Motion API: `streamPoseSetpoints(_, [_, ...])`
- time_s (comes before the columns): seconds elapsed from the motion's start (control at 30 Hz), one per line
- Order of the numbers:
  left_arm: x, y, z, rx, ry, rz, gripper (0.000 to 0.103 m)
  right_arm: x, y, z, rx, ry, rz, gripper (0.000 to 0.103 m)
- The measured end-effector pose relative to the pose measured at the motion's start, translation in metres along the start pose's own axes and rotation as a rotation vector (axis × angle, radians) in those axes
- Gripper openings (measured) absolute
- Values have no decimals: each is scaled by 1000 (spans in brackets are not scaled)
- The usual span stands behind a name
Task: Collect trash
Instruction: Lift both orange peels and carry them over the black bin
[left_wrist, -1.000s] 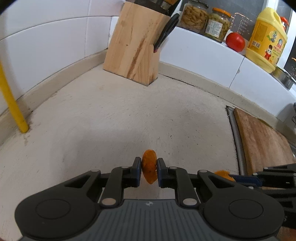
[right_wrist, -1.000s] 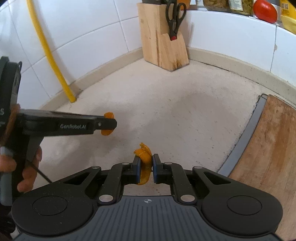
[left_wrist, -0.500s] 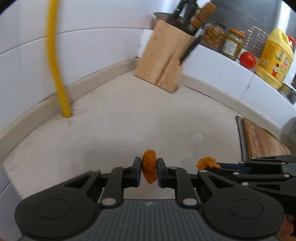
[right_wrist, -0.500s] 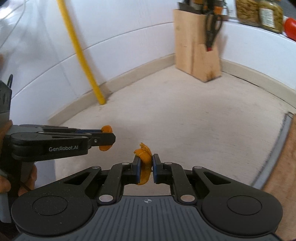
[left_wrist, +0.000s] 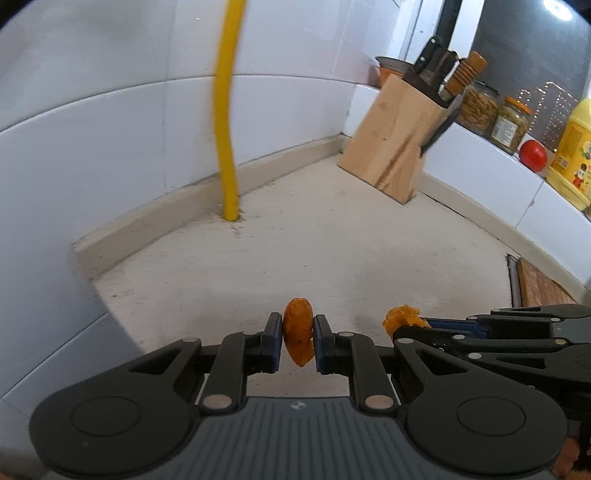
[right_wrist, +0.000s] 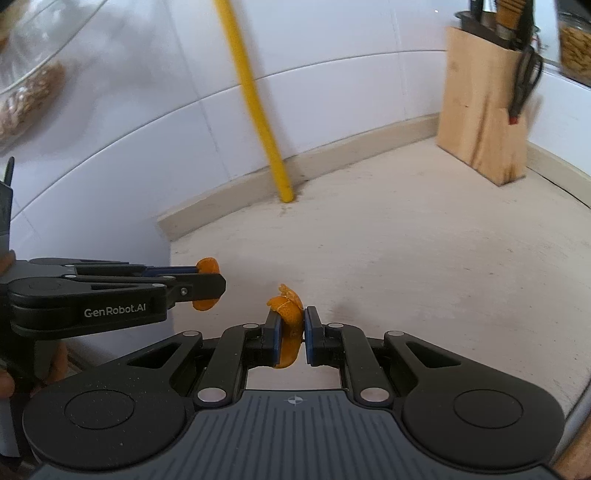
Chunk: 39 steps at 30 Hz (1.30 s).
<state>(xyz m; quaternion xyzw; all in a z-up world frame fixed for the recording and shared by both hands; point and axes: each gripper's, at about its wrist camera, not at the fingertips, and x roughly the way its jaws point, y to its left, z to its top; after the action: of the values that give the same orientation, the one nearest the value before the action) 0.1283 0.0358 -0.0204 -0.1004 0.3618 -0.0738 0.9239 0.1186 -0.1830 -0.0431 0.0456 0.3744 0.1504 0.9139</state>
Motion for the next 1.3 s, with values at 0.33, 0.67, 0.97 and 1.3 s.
streamPoseSetpoints(0.33, [-22,22,-5,-27,-37,37,13,6,26,4,-51,-4,36,17])
streamPoseSetpoints(0.67, [-44,55,-18,-81,-56,104,13,17,67,9,-119,20,103,17])
streamPoseSetpoints(0.97, [-69,82,-35,-143,-78,169,13,26,107,8,-183,43,167,17])
streamPoseSetpoints(1.3, [-93,107,-53,-193,-93,229,13,39,145,5,-246,68,225,17])
